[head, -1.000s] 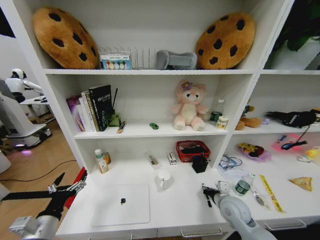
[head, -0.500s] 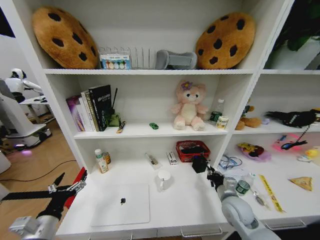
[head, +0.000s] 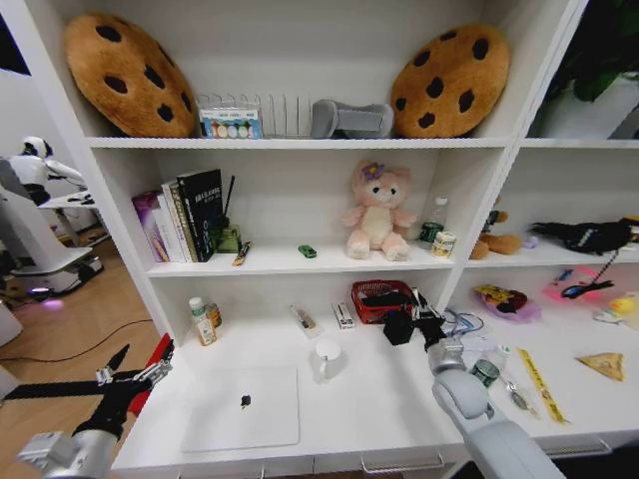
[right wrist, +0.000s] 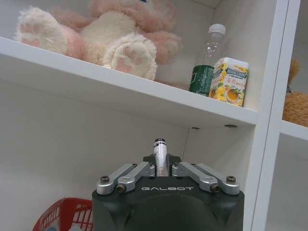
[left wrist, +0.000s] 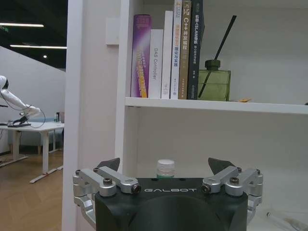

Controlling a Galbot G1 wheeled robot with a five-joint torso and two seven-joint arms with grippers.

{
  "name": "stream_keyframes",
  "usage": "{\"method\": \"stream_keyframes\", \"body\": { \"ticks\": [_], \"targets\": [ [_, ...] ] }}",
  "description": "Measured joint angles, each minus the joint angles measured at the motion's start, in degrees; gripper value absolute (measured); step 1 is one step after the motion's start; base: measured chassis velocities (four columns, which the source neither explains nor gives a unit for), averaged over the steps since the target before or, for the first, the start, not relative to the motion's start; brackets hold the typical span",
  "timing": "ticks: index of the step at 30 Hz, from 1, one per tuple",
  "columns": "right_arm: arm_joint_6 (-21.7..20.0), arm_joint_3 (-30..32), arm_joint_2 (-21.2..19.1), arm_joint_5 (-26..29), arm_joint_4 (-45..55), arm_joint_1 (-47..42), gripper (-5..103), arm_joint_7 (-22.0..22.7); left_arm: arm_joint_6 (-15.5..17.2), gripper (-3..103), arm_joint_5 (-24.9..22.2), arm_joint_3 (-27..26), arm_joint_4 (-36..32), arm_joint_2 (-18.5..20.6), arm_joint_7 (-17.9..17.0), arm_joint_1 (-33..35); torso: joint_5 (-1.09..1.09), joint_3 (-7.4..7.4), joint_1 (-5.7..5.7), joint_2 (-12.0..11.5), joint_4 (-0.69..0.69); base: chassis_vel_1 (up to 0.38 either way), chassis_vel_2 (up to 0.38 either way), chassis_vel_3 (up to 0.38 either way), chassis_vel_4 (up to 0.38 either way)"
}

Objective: Organize the objects on the table.

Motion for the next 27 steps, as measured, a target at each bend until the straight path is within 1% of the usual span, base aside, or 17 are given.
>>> {"method": "stream_keyframes", "body": {
  "ticks": [3, 10, 27],
  "targets": [
    [1.2, -1.7, 0.4, -1.2, -4.4, 3.8, 10, -0.5, 0.0, 100, 0.0, 0.0, 0.0, 0.0, 0.0, 0.0, -0.01, 0.0, 0.0, 0.0, 0.0, 0.0, 0.0, 0.0, 0.0],
    [1.9, -3.7, 1.3, -1.4, -9.9, 7.5, 10, -0.8, 0.0, 100, 0.0, 0.0, 0.0, 0.0, 0.0, 0.0, 0.0, 0.0, 0.0, 0.0, 0.0, 0.0, 0.0, 0.0, 0.0],
    [3.7, -8.9, 4.1, -2.0, -17.5, 13.1, 10, -1.4, 0.0, 100, 0.0, 0.0, 0.0, 0.0, 0.0, 0.0, -0.01, 0.0, -0.01, 0.0, 0.0, 0.0, 0.0, 0.0, 0.0]
  ]
}}
